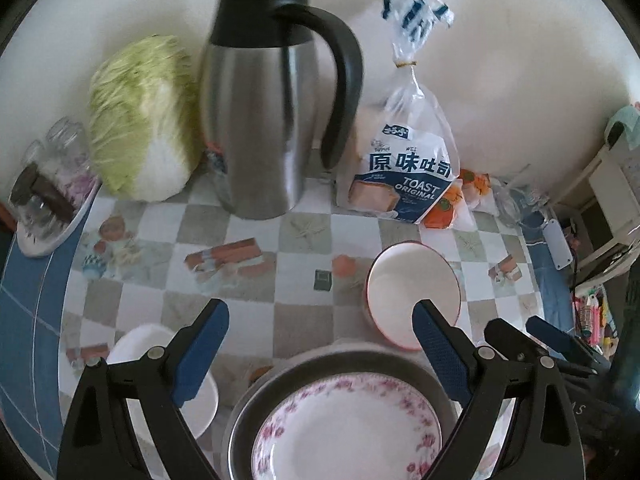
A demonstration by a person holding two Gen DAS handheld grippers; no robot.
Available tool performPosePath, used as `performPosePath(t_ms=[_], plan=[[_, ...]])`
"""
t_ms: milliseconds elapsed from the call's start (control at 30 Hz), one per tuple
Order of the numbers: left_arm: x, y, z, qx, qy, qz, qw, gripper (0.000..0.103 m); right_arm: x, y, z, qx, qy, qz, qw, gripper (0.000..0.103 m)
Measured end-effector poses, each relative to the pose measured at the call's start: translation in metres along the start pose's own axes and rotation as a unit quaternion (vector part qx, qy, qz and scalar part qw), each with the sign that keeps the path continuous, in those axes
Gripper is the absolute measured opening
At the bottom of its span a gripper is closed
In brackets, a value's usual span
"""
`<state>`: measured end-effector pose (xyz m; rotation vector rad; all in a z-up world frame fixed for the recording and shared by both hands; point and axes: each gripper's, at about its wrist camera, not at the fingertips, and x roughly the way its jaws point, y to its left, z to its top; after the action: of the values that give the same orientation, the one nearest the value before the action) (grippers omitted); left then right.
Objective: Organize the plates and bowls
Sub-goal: 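Grasp the red-rimmed bowl rim with the left gripper while the right gripper grasps it too, then lift the red-rimmed bowl with both grippers and carry it over the steel basin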
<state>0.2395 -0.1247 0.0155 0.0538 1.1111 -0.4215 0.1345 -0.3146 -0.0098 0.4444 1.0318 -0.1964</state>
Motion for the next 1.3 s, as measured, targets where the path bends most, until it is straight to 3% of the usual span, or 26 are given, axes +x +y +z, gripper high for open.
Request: performPosePath(t_ms=[67,200,267,333,400,533,700,833,933,1067,1300], plan=[[0.01,-0.006,0.005,0.007,0.005,0.017,0.9998,0.093,0.009,-0.003,0.009,0.005,0.008,-0.002,1.0,0.093],[0.037,-0.01,0.01,-0.001,0.026,0.011,0.9996,0.09,0.033,-0.004,0.015,-0.005,0.026,-0.027,0.999,0.072],[0.054,-0.015,0.01,0.004,0.04,0.009,0.9992,0.081,0.044,-0.005,0.016,-0.008,0.035,-0.032,0.999,0.061],[0.07,-0.019,0.009,0.008,0.059,0.013,0.9981,0.061,0.056,-0.006,0.016,-0.007,0.046,-0.034,0.998,0.048],[0.085,-0.021,0.007,0.004,0.078,0.001,0.997,0.049,0.068,-0.007,0.016,-0.008,0.059,-0.032,0.998,0.039],[0.111,-0.026,0.004,0.0,0.103,-0.015,0.9946,0.034,0.088,-0.009,0.016,-0.012,0.077,-0.03,0.996,0.026],[0.136,-0.035,-0.002,0.004,0.129,-0.025,0.9913,0.025,0.107,-0.012,0.015,-0.012,0.098,-0.026,0.995,0.025],[0.149,-0.04,-0.007,0.006,0.143,-0.037,0.989,0.01,0.118,-0.014,0.013,-0.007,0.112,-0.018,0.993,0.025],[0.149,-0.044,-0.009,0.02,0.138,-0.031,0.9897,0.009,0.121,-0.01,0.011,-0.018,0.113,-0.011,0.993,0.021],[0.139,-0.042,-0.008,0.009,0.12,-0.051,0.9914,0.009,0.116,-0.009,0.012,-0.022,0.105,-0.01,0.994,0.021],[0.086,-0.048,-0.003,0.008,0.08,-0.052,0.9954,0.01,0.072,-0.002,0.023,-0.032,0.061,0.001,0.998,0.021]])
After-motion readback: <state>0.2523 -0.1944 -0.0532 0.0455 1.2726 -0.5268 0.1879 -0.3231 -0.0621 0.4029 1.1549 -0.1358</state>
